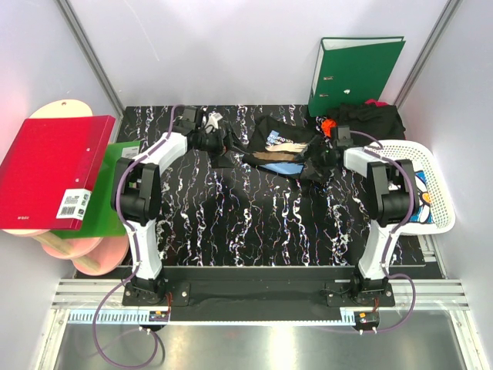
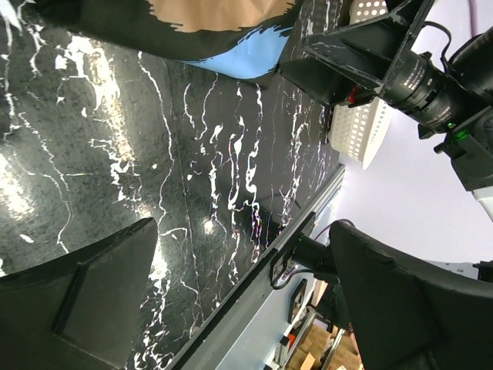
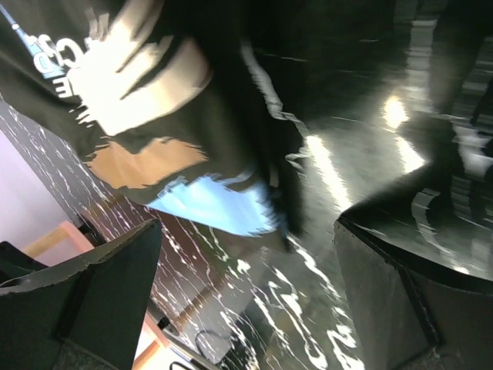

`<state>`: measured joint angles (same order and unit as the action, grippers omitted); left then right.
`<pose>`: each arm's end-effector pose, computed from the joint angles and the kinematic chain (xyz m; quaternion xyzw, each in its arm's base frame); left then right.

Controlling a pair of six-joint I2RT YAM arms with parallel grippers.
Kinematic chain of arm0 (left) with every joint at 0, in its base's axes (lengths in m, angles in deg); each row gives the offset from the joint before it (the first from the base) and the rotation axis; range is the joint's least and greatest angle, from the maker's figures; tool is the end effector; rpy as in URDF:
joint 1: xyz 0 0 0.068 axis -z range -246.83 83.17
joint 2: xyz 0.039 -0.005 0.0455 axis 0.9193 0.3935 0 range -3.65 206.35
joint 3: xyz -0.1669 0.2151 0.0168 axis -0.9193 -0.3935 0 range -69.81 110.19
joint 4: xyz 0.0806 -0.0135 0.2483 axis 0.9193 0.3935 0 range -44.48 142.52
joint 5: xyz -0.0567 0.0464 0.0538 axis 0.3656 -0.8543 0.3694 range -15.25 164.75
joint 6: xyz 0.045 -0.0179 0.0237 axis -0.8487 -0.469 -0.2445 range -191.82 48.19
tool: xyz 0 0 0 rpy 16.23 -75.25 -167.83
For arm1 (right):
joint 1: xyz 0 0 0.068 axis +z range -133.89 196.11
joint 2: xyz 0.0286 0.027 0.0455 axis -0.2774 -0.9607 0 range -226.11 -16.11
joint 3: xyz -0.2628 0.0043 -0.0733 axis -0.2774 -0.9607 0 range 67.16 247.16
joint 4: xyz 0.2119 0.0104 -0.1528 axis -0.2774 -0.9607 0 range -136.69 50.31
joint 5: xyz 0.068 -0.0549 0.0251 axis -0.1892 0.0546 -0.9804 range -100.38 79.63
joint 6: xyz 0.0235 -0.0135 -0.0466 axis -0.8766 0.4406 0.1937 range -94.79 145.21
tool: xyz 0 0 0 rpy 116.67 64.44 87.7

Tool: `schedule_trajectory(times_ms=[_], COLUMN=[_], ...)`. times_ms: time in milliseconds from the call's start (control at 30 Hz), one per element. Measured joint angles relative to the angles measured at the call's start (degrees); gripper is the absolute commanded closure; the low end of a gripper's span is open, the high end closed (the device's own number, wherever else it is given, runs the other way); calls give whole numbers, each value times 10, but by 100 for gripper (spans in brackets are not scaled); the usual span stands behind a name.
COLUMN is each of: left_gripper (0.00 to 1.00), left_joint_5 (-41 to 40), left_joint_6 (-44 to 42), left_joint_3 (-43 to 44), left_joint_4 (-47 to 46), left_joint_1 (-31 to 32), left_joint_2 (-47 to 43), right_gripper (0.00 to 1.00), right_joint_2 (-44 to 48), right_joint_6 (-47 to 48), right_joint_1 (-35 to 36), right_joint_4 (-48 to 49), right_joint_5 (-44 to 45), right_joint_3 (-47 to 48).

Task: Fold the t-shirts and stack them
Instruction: Put the neatly folded tshirt into the corner of the board with the right arm

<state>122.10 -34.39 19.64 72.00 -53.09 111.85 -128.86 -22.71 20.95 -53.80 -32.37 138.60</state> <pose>0.4209 -0.1299 0.2202 -0.0518 0.8753 -0.4700 0.1012 0.4039 0.0476 0.1522 0.2913 0.8926 0.2929 0.1805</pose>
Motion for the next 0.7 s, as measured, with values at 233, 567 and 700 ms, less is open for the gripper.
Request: schedule_trajectory(times_ms=[233, 567, 700], left_gripper=[1, 1, 1], left_joint_5=[0, 0, 0], left_joint_6=[-2, -2, -2], left_joint_3=[0, 0, 0], left_joint_4=[6, 7, 9], left_joint_1=[-6, -10, -12], left_joint_2=[0, 0, -2], right_gripper=[0, 34, 100], right_joint_2=[-42, -113, -165], right_joint_6=[-16, -14, 8], right_joint_1=[32, 60, 72], right_joint_4=[13, 3, -8], right_joint_5=[20, 90, 105], right_joint_3=[56, 170, 225])
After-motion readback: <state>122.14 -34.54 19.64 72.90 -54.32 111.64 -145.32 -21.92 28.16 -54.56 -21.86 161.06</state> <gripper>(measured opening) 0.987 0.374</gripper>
